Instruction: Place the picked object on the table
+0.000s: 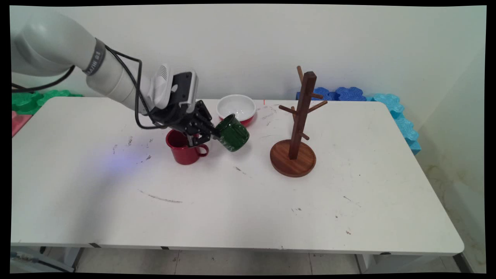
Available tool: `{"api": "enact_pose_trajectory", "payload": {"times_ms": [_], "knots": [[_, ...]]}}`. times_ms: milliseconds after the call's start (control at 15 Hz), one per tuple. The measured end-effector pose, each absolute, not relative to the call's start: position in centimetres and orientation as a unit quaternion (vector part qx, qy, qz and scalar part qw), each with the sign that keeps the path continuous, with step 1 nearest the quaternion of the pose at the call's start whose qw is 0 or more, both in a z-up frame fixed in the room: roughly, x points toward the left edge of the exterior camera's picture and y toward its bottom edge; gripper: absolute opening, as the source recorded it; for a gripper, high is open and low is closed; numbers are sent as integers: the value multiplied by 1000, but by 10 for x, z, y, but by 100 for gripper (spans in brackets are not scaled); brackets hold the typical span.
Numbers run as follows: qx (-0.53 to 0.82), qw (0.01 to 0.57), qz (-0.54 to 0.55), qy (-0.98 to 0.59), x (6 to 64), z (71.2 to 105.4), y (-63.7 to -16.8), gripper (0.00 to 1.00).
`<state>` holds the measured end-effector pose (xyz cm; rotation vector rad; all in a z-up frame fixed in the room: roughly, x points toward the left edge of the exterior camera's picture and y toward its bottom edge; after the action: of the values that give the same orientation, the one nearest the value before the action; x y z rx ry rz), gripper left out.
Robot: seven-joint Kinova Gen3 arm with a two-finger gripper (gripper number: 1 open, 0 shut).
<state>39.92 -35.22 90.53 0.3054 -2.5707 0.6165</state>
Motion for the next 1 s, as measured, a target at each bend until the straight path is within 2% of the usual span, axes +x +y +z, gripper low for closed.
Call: {"api": "enact_pose_trajectory", "payload": {"times_ms": [1000], "knots": [[-12, 153, 260, -953, 404, 862, -372, 0]]}}
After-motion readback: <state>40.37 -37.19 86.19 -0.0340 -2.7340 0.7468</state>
